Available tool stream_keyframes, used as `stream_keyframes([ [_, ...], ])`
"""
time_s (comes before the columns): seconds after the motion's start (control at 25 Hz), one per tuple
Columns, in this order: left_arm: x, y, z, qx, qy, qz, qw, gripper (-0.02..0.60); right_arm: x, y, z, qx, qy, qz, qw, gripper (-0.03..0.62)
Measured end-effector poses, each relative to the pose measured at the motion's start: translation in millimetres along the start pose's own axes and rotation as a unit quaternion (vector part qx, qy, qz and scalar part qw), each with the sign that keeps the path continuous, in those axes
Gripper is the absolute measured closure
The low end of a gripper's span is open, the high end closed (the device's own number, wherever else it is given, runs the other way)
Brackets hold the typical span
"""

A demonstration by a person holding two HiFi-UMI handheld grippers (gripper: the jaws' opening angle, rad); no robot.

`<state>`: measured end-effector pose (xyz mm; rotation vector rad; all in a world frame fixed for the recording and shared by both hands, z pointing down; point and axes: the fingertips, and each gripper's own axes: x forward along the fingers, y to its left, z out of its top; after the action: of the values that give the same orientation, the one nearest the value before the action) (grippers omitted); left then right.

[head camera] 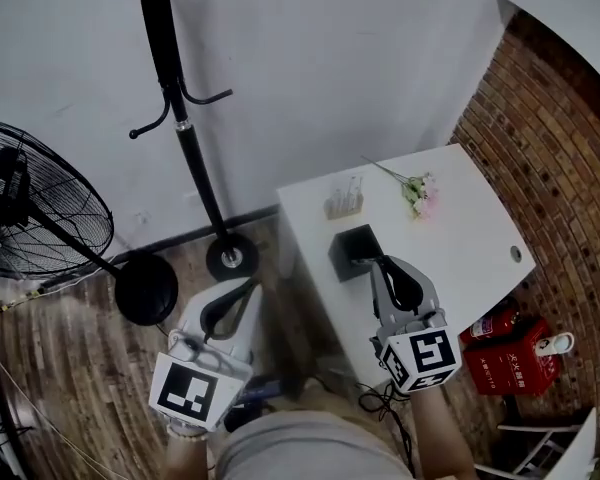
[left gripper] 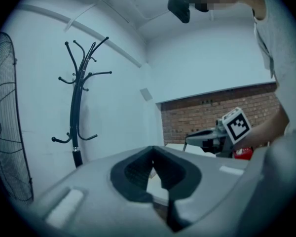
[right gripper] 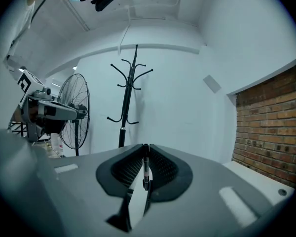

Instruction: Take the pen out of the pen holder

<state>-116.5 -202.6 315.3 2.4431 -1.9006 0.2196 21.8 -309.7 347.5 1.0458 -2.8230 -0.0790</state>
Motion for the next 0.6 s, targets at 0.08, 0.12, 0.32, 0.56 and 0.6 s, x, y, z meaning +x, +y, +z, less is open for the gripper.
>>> stream_keyframes([
  [0.08, -6, 3, 0, -0.002, 0.0, 0.008, 1.0, 0.592, 3, 9, 1, -0.001, -0.001, 0.012, 1.0, 0.554],
  [0.12, -9, 5, -1, -0.003, -0.001, 0.012, 0.9999, 0.591, 5, 13, 2, -0.001, -0.001, 0.019, 1.0, 0.554],
  [0.32, -21, 15, -3, -0.005, 0.002, 0.033, 0.9995, 0.592, 16, 35, 7, -0.005, -0.008, 0.055, 0.998, 0.554],
  [0.56, -41, 26, -6, -0.008, 0.004, 0.06, 0.9982, 0.591, 28, 65, 12, -0.011, -0.013, 0.097, 0.995, 0.554],
  [0.6, -44, 28, -7, -0.009, 0.004, 0.064, 0.9979, 0.591, 29, 70, 12, -0.011, -0.014, 0.104, 0.994, 0.554],
])
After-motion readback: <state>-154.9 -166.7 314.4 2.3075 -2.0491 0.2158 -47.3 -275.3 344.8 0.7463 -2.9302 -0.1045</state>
